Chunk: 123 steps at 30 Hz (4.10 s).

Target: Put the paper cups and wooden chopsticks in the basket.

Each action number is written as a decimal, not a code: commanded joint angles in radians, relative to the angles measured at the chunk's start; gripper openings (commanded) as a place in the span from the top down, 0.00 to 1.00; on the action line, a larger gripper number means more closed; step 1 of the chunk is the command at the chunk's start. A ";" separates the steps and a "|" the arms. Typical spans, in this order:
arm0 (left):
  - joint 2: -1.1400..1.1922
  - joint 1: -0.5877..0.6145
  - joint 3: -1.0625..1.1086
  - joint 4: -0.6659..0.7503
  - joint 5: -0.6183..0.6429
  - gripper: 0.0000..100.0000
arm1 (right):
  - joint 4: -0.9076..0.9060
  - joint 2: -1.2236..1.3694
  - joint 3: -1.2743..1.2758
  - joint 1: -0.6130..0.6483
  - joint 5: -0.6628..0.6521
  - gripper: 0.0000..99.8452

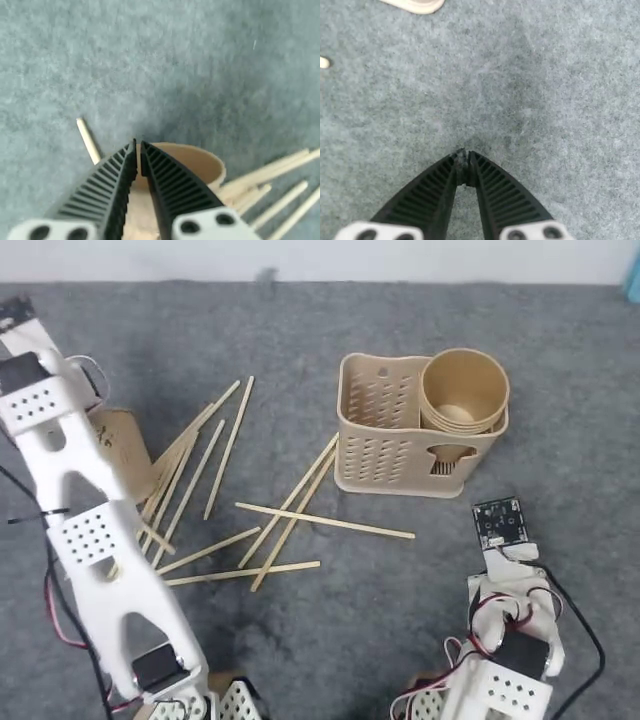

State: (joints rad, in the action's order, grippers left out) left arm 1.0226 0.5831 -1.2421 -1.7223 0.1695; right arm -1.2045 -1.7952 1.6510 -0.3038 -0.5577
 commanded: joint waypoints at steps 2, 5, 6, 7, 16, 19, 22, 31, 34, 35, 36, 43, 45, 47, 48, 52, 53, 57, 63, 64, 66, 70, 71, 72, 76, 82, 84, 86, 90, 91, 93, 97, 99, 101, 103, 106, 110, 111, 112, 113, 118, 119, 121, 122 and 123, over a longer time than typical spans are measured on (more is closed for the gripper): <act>-0.324 -0.035 0.390 -0.037 -0.017 0.99 | 0.002 -0.019 -0.005 0.012 -0.017 0.99; -0.477 -0.074 0.627 -0.037 -0.071 0.99 | 0.002 -0.019 -0.005 0.012 -0.017 0.99; -0.522 -0.086 0.696 -0.037 -0.103 0.99 | 0.002 -0.019 -0.005 0.012 -0.017 0.99; -0.568 -0.095 0.756 -0.035 -0.129 0.99 | 0.002 -0.019 -0.005 0.012 -0.017 0.99; -0.870 -0.103 1.072 -0.035 -0.226 0.99 | 0.002 -0.019 -0.005 0.010 -0.017 0.99; -0.934 -0.104 1.167 -0.035 -0.313 0.99 | 0.002 -0.019 -0.005 0.010 -0.017 0.99; -0.965 -0.106 1.245 -0.035 -0.370 0.99 | 0.002 -0.019 -0.005 0.010 -0.017 0.99; -0.974 -0.103 1.297 -0.035 -0.425 0.99 | 0.002 -0.019 -0.005 0.010 -0.017 0.99; -0.977 -0.107 1.291 -0.035 -0.427 0.99 | 0.002 -0.019 -0.005 0.012 -0.017 0.99; -0.977 -0.107 1.279 -0.035 -0.440 0.99 | 0.002 -0.019 -0.005 0.012 -0.017 0.99; -0.977 -0.107 1.257 -0.035 -0.474 0.99 | 0.002 -0.019 -0.005 0.012 -0.017 0.99; -0.999 -0.104 1.158 -0.037 -0.753 0.99 | 0.002 -0.019 -0.005 0.012 -0.017 0.99; -1.019 -0.104 1.159 -0.037 -0.755 0.96 | 0.002 -0.019 -0.005 0.012 -0.017 0.99; -1.042 -0.101 1.159 -0.037 -0.755 0.89 | 0.004 -0.019 -0.005 0.012 -0.018 0.99; -1.053 -0.098 1.159 -0.037 -0.755 0.83 | 0.004 -0.019 -0.005 0.012 -0.018 0.99; -1.085 -0.068 1.171 -0.037 -0.766 0.72 | 0.004 -0.019 -0.005 0.012 -0.018 0.99; -1.089 -0.064 1.181 -0.037 -0.796 0.73 | 0.004 -0.019 -0.005 0.012 -0.018 0.99; -1.091 -0.058 1.260 -0.037 -0.868 0.77 | 0.004 -0.019 -0.005 0.013 -0.018 0.99; -1.089 -0.060 1.377 -0.037 -0.927 0.77 | 0.004 -0.019 -0.005 0.013 -0.018 0.99; -1.089 -0.060 1.394 -0.037 -0.937 0.77 | 0.004 -0.019 -0.005 0.013 -0.018 0.99; -1.089 -0.060 1.426 -0.037 -0.948 0.77 | 0.004 -0.019 -0.005 0.013 -0.018 0.99; -1.088 -0.069 1.475 -0.035 -0.961 0.77 | 0.004 -0.019 -0.005 0.013 -0.018 0.99; -1.088 -0.072 1.480 -0.035 -0.961 0.77 | 0.004 -0.019 -0.005 0.013 -0.018 0.99; -1.088 -0.074 1.481 -0.035 -0.959 0.77 | 0.004 -0.019 -0.005 0.013 -0.018 0.99; -1.091 -0.074 1.437 -0.035 -0.953 0.77 | 0.002 -0.019 -0.005 0.013 -0.018 0.99; -1.088 -0.086 1.438 -0.035 -0.939 0.77 | 0.002 -0.019 -0.005 0.013 -0.018 0.99; -1.088 -0.095 1.469 -0.035 -0.942 0.77 | 0.002 -0.019 -0.005 0.013 -0.018 0.99; -1.088 -0.110 1.504 -0.035 -0.961 0.77 | 0.002 -0.019 -0.005 0.013 -0.018 0.99; -1.088 -0.144 1.543 -0.035 -0.965 0.77 | 0.002 -0.019 -0.005 0.013 -0.018 0.99; -1.088 -0.152 1.543 -0.035 -0.965 0.77 | 0.002 -0.019 -0.005 0.013 -0.018 0.99; -1.088 -0.160 1.544 -0.035 -0.965 0.77 | 0.002 -0.019 -0.005 0.013 -0.018 0.99; -1.088 -0.180 1.549 -0.035 -0.968 0.77 | 0.002 -0.019 -0.005 0.013 -0.018 0.99; -1.088 -0.192 1.549 -0.035 -0.968 0.77 | 0.002 -0.019 -0.005 0.013 -0.018 0.99; -1.088 -0.201 1.552 -0.035 -0.970 0.77 | 0.002 -0.019 -0.005 0.013 -0.018 0.99; -1.088 -0.215 1.567 -0.035 -0.970 0.78 | 0.002 -0.019 -0.005 0.013 -0.018 0.99; -1.088 -0.247 1.603 -0.035 -0.990 0.86 | 0.002 -0.019 -0.005 0.013 -0.018 0.99; -1.088 -0.288 1.643 -0.035 -1.036 1.00 | 0.002 -0.019 -0.005 0.012 -0.018 0.99; -1.088 -0.292 1.646 -0.035 -1.040 0.99 | 0.002 -0.019 -0.005 0.012 -0.018 0.99; -1.089 -0.292 1.644 -0.035 -1.040 0.99 | 0.002 -0.019 -0.005 0.012 -0.018 0.99; -1.089 -0.292 1.639 -0.035 -1.040 0.99 | 0.002 -0.019 -0.005 0.012 -0.018 0.99; -1.100 -0.276 1.590 -0.035 -1.037 0.99 | 0.002 -0.019 -0.005 0.012 -0.018 0.99; -1.100 -0.262 1.572 -0.035 -1.037 0.99 | 0.002 -0.019 -0.005 0.012 -0.018 0.99; -1.100 -0.235 1.521 -0.035 -1.036 0.99 | 0.004 -0.019 -0.005 0.010 -0.018 0.99; -1.102 -0.212 1.494 -0.035 -1.036 0.99 | 0.004 -0.019 -0.005 0.010 -0.018 0.99; -1.102 -0.187 1.466 -0.035 -1.036 0.99 | 0.004 -0.019 -0.005 0.010 -0.018 0.99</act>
State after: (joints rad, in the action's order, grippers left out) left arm -0.0621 0.3376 0.3076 -1.7315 -0.8569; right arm -1.2045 -1.7952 1.6510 -0.3038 -0.5577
